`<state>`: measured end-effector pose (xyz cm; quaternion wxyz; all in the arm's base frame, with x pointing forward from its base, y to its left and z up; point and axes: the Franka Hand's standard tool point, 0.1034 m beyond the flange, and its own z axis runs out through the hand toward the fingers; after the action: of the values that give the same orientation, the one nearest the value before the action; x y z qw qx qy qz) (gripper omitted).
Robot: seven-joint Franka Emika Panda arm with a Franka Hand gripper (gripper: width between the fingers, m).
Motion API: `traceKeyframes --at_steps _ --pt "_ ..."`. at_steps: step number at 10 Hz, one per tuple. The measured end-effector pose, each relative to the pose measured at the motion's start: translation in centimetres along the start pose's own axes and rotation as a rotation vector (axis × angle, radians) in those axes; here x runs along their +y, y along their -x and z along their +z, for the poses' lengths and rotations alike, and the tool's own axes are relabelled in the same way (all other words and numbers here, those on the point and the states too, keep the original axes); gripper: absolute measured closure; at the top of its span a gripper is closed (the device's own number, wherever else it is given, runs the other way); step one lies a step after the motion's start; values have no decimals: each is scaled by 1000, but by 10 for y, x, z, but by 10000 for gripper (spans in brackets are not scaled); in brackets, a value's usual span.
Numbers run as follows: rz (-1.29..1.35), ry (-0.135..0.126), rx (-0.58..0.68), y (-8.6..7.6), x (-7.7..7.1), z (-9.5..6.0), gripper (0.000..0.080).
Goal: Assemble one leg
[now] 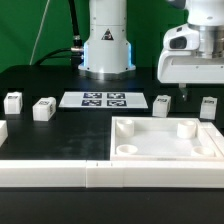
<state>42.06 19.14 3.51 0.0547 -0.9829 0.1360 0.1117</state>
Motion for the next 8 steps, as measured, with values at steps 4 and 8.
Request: traceKeyframes --at_steps 4,8 --pt "-4 29 -249 -6 4 -1 151" --pt "17 -6 -500 -5 2 0 151"
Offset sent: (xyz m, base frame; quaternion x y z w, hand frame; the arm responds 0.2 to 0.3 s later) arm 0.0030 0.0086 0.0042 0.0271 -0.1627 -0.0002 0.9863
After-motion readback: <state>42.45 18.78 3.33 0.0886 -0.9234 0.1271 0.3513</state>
